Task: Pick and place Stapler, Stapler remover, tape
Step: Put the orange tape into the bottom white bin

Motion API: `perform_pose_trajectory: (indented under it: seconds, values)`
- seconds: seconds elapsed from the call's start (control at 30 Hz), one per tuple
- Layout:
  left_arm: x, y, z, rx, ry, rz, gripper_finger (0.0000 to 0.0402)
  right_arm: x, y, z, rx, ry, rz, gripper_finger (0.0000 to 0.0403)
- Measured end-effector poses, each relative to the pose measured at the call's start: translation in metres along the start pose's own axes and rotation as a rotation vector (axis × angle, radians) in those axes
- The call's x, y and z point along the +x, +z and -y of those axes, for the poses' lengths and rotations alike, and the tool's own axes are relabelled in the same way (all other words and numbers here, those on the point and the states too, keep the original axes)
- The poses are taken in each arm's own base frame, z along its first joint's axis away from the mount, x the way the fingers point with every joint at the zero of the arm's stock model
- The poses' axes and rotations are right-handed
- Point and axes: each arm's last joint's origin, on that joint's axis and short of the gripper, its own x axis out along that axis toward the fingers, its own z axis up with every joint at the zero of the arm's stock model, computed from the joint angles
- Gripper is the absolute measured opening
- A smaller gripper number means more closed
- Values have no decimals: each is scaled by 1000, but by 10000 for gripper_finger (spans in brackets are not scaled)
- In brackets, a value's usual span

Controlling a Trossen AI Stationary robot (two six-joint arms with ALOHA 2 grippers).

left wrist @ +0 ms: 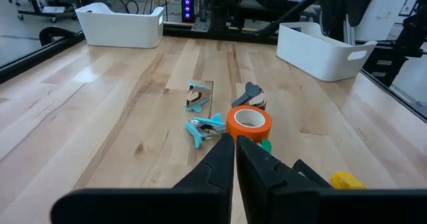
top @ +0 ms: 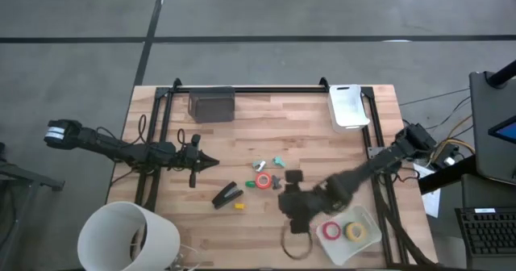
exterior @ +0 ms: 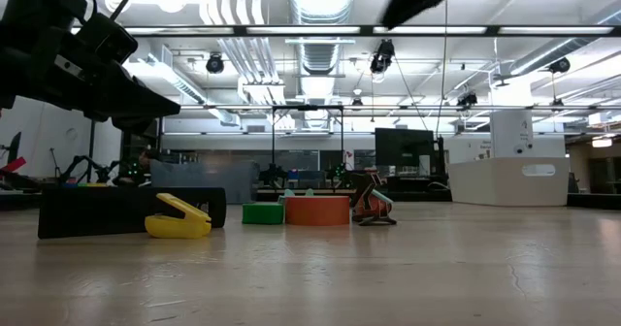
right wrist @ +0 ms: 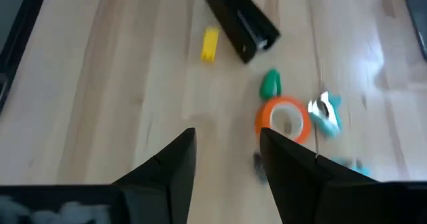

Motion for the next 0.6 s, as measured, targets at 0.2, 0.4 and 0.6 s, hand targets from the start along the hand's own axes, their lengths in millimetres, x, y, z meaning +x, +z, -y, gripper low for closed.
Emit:
perform_pose_trajectory:
  seconds: [0.2,0.4,0.6]
  values:
    - [0,0,0,0,0,0,19,30,8,32,-26,58,6,145]
    - [0,-2,0,2,2,-16,20,64,7,55,-5,118,9,137]
    - [0,-2,0,2,2,-17,19,96,-1,71,24,95,-42,154]
